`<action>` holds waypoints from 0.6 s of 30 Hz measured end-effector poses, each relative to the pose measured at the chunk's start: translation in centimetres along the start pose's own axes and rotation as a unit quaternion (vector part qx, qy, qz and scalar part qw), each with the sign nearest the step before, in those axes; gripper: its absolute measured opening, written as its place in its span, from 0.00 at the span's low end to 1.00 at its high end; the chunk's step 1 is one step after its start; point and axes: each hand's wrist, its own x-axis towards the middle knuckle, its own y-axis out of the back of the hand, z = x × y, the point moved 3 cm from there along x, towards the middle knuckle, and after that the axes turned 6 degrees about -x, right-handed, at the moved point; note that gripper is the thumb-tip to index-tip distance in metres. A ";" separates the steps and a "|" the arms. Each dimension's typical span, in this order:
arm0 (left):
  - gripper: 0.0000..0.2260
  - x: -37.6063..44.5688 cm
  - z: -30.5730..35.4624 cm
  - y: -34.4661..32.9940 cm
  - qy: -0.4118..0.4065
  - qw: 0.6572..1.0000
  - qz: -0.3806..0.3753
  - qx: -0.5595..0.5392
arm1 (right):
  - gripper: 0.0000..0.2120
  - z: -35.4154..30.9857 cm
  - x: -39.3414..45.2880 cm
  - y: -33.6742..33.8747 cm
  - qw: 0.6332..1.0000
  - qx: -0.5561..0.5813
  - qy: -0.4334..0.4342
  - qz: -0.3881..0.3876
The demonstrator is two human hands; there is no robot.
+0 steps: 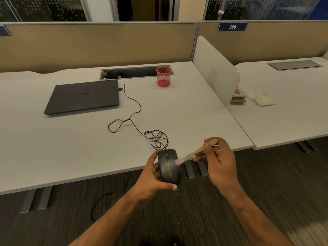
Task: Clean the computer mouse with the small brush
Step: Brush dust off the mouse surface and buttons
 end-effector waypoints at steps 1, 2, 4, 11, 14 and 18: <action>0.57 0.0 -0.1 -0.1 0.001 1.000 -0.002 0.000 | 0.04 0.1 -0.1 0.0 1.000 -0.011 0.005 0.000; 0.57 0.0 -0.1 -0.2 0.003 1.000 -0.004 0.001 | 0.04 0.3 -0.2 0.2 1.000 -0.024 0.011 0.005; 0.57 -0.1 -0.2 -0.3 0.004 1.000 -0.005 0.004 | 0.06 0.5 -0.2 0.6 0.998 -0.048 0.021 0.024; 0.58 0.1 -0.6 -0.9 0.007 1.000 -0.007 -0.004 | 0.07 1.0 -0.1 1.2 0.999 0.016 -0.005 0.041; 0.58 0.1 -0.7 -1.3 0.014 1.000 -0.018 -0.006 | 0.05 1.2 0.2 0.6 1.000 0.003 -0.028 0.011; 0.57 0.0 -0.9 -1.5 0.025 1.000 -0.017 0.001 | 0.04 0.7 0.9 0.5 0.998 -0.044 -0.008 0.036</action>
